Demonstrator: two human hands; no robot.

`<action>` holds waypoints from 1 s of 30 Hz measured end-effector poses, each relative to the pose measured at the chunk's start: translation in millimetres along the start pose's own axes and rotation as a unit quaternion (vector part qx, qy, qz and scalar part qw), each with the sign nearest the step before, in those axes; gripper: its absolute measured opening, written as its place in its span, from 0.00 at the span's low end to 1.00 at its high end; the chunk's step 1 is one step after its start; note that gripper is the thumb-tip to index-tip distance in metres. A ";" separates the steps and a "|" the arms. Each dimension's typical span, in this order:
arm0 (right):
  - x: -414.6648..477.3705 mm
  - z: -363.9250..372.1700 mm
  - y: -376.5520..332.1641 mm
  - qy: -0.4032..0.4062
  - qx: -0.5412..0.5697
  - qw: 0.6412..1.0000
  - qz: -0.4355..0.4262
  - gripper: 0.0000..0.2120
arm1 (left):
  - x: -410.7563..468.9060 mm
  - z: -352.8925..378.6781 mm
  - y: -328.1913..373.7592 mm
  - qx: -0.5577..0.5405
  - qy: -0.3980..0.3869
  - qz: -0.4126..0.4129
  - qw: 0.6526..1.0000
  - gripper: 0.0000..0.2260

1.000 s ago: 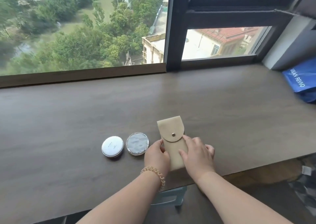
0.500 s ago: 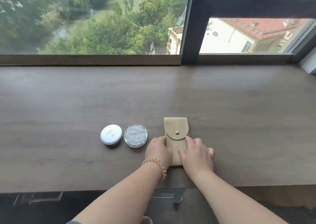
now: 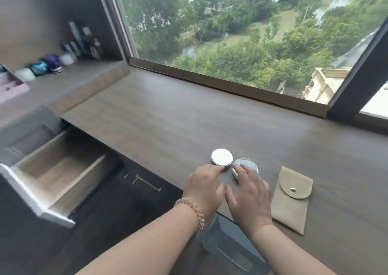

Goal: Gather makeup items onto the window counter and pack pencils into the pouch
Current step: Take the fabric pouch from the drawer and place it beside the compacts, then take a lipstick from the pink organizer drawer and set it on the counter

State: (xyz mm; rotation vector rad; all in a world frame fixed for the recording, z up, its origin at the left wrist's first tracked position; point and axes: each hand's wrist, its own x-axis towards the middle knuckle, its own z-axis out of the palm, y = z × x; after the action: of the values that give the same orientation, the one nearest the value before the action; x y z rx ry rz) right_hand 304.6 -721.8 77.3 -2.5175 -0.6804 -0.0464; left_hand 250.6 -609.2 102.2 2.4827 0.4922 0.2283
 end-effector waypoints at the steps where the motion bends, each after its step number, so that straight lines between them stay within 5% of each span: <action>1: 2.5 3.4 -18.2 -0.020 0.010 1.000 -0.022 0.27 | -6.8 -17.6 -10.8 0.029 0.017 -0.002 0.999 0.20; 5: 5.1 21.1 -103.4 -0.063 0.023 0.991 -0.114 0.30 | -42.6 -90.5 -66.5 0.139 0.115 -0.033 0.983 0.22; 12: -16.6 78.9 -256.7 -0.103 0.022 0.968 -0.226 0.32 | -120.3 -206.6 -183.0 0.174 0.162 -0.163 0.958 0.27; 21: -56.5 161.7 -464.8 -0.107 0.033 0.959 -0.260 0.32 | -208.6 -355.5 -341.6 0.204 0.194 -0.222 0.934 0.27; 30: -35.3 202.6 -570.4 -0.114 0.024 0.944 -0.308 0.31 | -183.2 -421.1 -430.2 0.178 0.218 -0.238 0.929 0.27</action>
State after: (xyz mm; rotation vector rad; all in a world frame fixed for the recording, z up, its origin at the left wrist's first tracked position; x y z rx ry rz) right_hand -19.0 -218.0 172.2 -2.1843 -1.5213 0.0397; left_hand -157.6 -137.3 183.0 2.5517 1.4113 0.5354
